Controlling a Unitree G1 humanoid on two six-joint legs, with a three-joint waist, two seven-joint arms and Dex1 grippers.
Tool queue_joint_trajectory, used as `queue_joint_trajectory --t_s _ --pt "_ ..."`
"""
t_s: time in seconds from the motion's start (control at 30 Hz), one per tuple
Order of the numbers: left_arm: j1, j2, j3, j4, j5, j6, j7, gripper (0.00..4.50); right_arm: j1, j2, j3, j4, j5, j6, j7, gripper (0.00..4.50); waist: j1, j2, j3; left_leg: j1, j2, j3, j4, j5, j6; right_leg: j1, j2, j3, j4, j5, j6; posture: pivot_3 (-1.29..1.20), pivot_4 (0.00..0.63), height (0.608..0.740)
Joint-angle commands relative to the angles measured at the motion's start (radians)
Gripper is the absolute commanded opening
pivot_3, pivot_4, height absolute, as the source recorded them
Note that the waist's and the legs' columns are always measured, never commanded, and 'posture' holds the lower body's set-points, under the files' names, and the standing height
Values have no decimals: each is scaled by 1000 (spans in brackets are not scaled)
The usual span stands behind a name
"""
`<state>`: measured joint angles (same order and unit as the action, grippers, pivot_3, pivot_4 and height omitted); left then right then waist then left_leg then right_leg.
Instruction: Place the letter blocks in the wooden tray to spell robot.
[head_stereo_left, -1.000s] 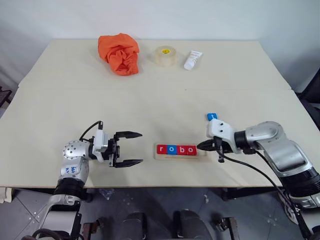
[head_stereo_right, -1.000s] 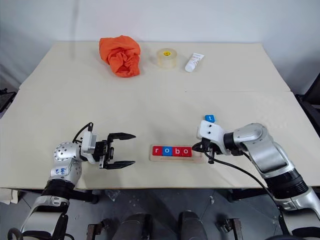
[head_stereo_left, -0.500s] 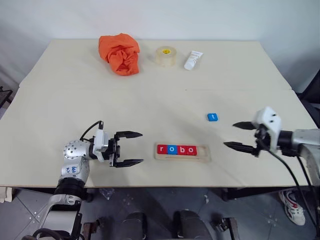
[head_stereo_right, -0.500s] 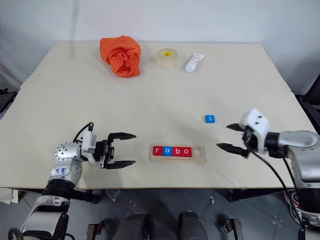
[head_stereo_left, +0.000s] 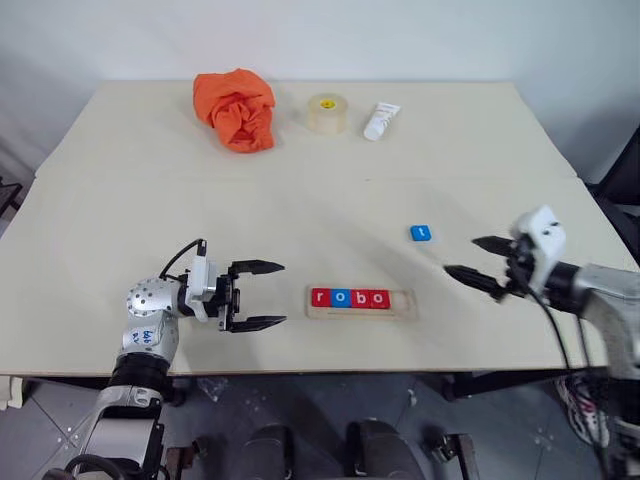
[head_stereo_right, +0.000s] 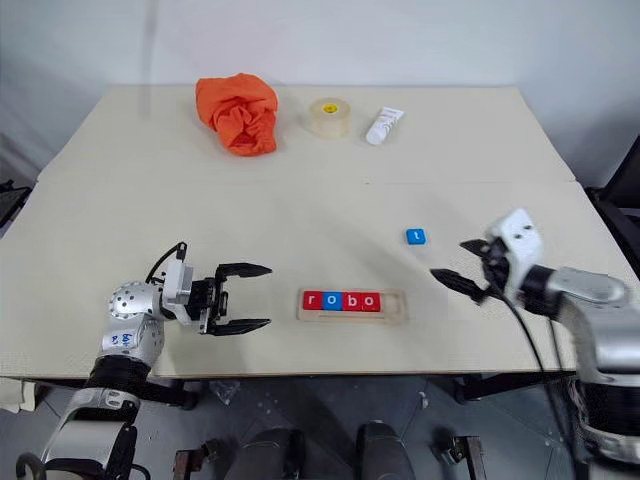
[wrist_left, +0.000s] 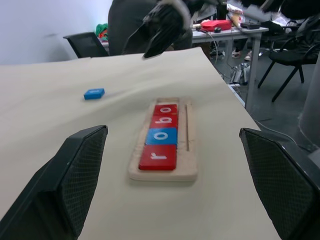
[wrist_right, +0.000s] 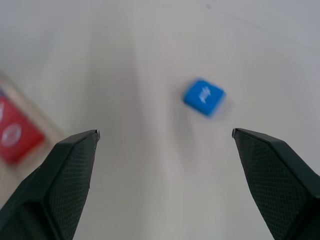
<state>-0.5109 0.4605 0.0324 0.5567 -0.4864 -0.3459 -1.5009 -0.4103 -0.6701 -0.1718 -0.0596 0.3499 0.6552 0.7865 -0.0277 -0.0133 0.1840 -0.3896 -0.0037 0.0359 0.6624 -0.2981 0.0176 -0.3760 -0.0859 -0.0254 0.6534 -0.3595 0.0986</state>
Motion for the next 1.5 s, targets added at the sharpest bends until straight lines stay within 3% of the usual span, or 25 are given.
queue_joint_trajectory --t_s 0.03,0.3,0.47,0.57,0.8,0.97,1.13,1.5 --pt "-14 8 10 0 -6 -7 -61 4500 -87 68 24 114 -65 -57 -129 4452 0 0 0 0 0 0 0 0 0 0 0 0 0 0 0 0 150 740" --pt "2 23 16 -21 -12 -4 -54 4500 -247 223 74 440 -174 -216 -301 4452 -2 0 0 -2 0 0 -1 -1 1 -1 0 -2 2 0 0 0 150 740" --pt "15 27 20 -37 -13 -3 -43 4500 -276 276 75 529 -195 -229 -363 4452 -3 0 0 -2 0 0 -1 0 1 -1 0 -2 3 0 0 0 150 740" --pt "24 31 23 -47 -15 -2 -41 4500 -267 291 56 510 -182 -217 -391 3864 -3 0 0 -1 0 0 0 0 1 -1 0 -2 4 0 0 0 150 740" --pt "23 31 26 -43 -12 -3 -37 4500 -194 292 49 384 -184 -184 -436 1478 0 0 0 -1 0 0 0 0 1 -1 0 -2 4 0 0 0 150 740" --pt "11 24 23 -30 -9 -7 -38 4500 -150 303 41 309 -175 -198 -459 1497 -1 0 0 -1 0 0 0 -1 1 -1 0 -2 4 0 0 0 150 740" --pt "-4 22 18 -16 -10 -5 -54 4500 -68 279 9 72 -128 -89 -451 1497 -1 0 0 -1 0 0 -1 -1 1 -1 0 -1 4 0 0 0 150 740" --pt "-9 25 3 -2 -20 13 -102 4500 306 250 -82 -483 -37 194 -482 1497 1 0 0 -1 0 0 -5 -1 1 -1 0 -1 0 0 0 0 150 740"
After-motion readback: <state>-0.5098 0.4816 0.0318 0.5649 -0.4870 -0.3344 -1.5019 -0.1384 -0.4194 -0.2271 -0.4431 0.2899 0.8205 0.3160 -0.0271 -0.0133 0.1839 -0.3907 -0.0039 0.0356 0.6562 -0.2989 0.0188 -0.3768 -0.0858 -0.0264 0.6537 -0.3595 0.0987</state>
